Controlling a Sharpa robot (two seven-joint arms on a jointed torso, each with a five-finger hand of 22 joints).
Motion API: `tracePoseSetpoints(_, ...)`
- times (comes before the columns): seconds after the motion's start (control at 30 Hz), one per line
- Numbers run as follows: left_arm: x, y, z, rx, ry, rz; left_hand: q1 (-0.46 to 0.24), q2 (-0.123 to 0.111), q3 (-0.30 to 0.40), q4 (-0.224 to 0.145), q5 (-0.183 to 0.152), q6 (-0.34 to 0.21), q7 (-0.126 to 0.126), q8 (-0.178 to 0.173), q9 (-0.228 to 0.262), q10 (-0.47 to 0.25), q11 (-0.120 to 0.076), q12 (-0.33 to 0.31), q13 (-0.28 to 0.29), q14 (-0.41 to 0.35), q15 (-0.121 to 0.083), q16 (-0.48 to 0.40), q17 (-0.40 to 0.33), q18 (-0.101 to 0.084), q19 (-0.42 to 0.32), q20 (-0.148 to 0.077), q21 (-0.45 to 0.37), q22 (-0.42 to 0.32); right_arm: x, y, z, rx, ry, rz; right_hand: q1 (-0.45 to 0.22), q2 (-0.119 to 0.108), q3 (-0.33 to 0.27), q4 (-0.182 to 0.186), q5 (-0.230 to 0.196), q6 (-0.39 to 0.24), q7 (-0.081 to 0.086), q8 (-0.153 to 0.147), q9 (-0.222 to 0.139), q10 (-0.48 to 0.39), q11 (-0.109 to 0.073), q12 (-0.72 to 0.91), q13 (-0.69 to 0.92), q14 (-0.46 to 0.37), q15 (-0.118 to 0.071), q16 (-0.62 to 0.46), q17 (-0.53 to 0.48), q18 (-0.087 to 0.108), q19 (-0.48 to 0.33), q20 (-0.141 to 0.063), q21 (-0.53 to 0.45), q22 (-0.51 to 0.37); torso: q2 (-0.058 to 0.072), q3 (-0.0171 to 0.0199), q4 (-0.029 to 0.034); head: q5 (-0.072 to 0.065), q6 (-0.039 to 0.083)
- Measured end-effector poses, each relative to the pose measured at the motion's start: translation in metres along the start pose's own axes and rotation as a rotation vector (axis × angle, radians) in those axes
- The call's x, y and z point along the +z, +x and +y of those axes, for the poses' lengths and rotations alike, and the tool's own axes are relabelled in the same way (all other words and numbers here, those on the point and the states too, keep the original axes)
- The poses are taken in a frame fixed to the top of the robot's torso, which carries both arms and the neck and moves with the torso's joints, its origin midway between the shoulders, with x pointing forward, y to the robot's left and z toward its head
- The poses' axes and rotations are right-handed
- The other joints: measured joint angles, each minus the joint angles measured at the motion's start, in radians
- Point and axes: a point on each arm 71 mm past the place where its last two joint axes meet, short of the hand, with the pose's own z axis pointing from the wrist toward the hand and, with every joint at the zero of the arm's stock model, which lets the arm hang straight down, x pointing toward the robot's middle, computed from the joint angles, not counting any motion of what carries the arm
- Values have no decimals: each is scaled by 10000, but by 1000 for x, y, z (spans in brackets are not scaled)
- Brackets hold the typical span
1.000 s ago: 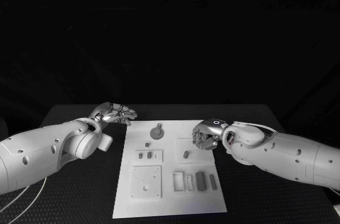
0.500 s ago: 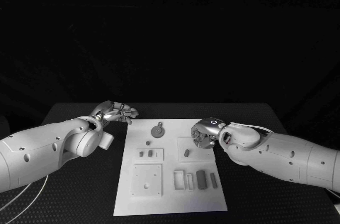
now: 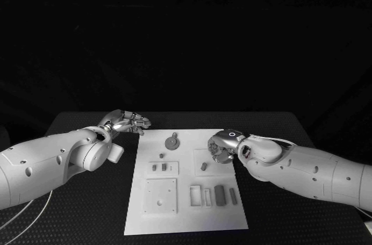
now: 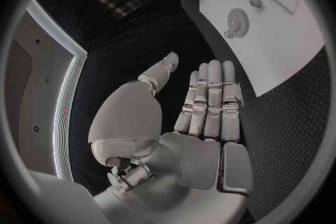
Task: Assemble the parts on the task board
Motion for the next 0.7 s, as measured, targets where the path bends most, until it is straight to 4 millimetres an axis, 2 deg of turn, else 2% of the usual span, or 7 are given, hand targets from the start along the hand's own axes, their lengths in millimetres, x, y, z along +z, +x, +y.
tracePoseSetpoints(0.17, 0, 0, 0, -4, -18, 15, 0, 0, 0, 0, 0, 0, 0, 0, 0, -18, 18, 0, -1, 0, 0, 0, 10, -4, 0, 0, 0, 0, 1, 1, 1, -58, -19, -72, 71, 59, -38, -38, 0, 258, -101, 107, 16, -5, 6, 16, 36, -37, 27, 174, 107, 110, 0, 0, -47, 84, -2, 0, 1, -7, -16)
tracePoseSetpoints(0.23, 0, 0, 0, -5, -26, 18, 0, 0, 0, 0, 0, 0, 0, 0, -1, -18, 18, 0, 1, 0, 0, 0, 10, -4, 0, 0, 0, 1, 1, 1, 1, -90, -13, -118, 181, 127, -83, -82, 0, 348, -138, 108, 32, 97, -96, 98, 147, -123, -34, 535, 326, 132, 0, 1, 63, 256, -2, 0, 4, -8, -17)
tracePoseSetpoints(0.4, 0, 0, 0, -8, -44, 29, 1, 0, 0, 0, 0, -35, 35, 0, -1, -18, 18, 0, 8, 0, 0, 0, 21, -5, 0, 1, 0, 1, 2, 2, 1, -147, -7, -215, 324, 232, -83, -82, 0, 468, -166, 135, 21, 151, -149, 165, 380, -215, -45, 910, 513, 144, 61, -56, 155, 388, -1, 0, 6, -19, -22)
tracePoseSetpoints(0.57, 0, 0, 0, -10, -59, 34, 1, 0, 0, 0, 0, -35, 35, 0, -2, -18, 17, 0, 8, 0, 0, 0, 33, -5, 0, 0, 0, -7, 3, 3, 2, -228, 3, -310, 432, 340, -83, -82, 0, 664, -261, 187, 27, 296, -222, 315, 583, -272, -88, 1236, 632, 135, 210, -161, 322, 398, 1, 0, 6, -24, -35)
tracePoseSetpoints(0.7, 0, 1, 0, -12, -72, 37, 1, 0, -28, -29, 0, -69, 1, 0, -2, -18, 17, 0, 7, 0, 0, 0, 43, -6, 0, 0, 0, -7, 4, 4, 2, -300, 28, -415, 443, 350, -83, -82, 0, 770, -293, 218, 58, 400, -255, 368, 708, -211, -149, 1374, 681, 131, 292, -218, 441, 397, 4, 0, 5, -27, -36)
